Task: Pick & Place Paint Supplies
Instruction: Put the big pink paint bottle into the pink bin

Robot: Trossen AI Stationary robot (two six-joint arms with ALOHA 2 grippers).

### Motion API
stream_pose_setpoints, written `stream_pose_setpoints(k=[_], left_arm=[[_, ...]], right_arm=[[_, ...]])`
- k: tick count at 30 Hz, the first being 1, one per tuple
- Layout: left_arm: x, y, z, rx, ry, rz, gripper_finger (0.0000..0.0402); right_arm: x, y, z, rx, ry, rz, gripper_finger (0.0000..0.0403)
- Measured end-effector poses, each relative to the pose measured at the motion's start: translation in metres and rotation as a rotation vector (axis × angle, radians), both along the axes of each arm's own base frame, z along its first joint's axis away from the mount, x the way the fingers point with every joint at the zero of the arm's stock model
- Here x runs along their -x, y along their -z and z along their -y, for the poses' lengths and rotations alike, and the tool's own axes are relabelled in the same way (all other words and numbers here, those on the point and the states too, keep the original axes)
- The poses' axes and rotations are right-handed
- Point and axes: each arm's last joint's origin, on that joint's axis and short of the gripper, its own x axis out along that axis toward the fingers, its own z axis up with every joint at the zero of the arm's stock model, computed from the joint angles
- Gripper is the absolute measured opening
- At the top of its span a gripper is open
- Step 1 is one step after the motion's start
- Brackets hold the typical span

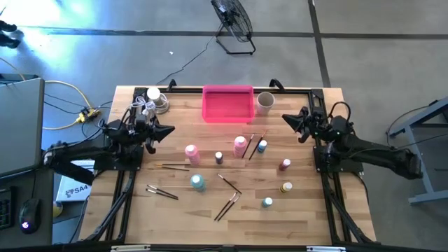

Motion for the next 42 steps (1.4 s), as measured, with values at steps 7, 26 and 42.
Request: stream_pose_setpoints(k=[7,26,42], left_arm=[[-0.001,0.0,0.015,-0.014,-0.007,-0.014,0.0],[-0.016,-0.014,0.052,-0.104,0.022,-0.082,0.0],[-0.012,-0.045,0.051,-0.065,0.037,0.007,0.0]], right_arm=[[-0.008,-0.006,-0.015,0.012,-0.002,-0.033,0.0002],[-0.047,-0.042,-0.053,0.201,-0.052,-0.176,0.0002],[-0.044,-0.065,-0.052,0.238,-0.008,0.031,0.0003]])
